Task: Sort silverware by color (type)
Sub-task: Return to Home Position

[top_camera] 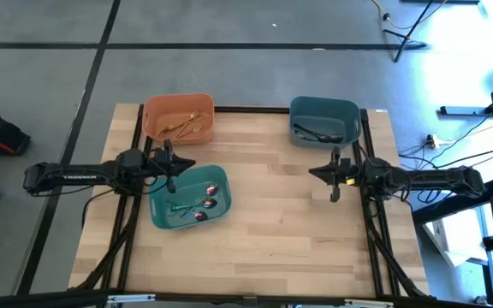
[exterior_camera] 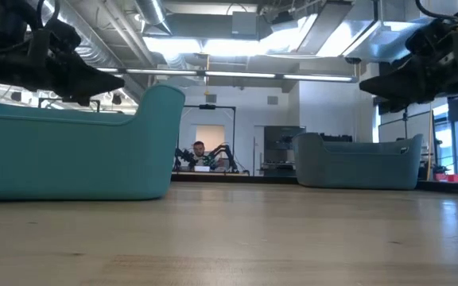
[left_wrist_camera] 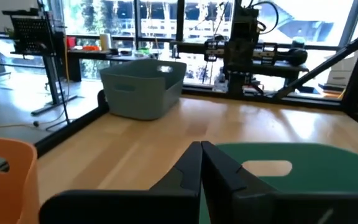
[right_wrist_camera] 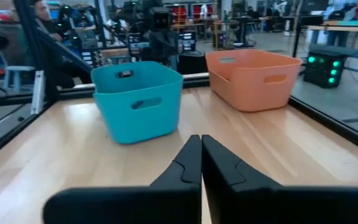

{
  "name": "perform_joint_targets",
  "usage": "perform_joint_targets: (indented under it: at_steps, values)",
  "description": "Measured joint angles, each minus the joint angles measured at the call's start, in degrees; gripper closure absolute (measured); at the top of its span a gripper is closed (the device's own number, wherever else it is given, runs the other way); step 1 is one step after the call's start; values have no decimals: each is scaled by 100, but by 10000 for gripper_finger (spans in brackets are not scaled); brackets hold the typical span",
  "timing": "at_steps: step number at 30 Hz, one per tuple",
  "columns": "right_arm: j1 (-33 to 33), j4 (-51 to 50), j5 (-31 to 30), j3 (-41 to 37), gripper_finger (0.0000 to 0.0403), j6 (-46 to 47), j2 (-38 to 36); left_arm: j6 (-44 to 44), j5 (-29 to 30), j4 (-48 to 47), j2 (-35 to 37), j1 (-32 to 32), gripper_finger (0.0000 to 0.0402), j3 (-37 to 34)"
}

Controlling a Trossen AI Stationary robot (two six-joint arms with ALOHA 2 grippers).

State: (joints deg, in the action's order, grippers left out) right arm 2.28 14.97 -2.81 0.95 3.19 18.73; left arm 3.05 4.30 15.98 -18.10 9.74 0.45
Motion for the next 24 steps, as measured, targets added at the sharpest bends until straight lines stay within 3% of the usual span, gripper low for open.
perform_joint_targets:
  at_steps: [15, 24]
  values:
    - [0, -1300, 131, 0, 401, -1, -1359, -16, 94, -1472, 1335, 0, 397, 4]
    - [0, -1518, 92, 0, 401, 1, -1824, -58, -145, -1514, 1774, -2, 396, 4]
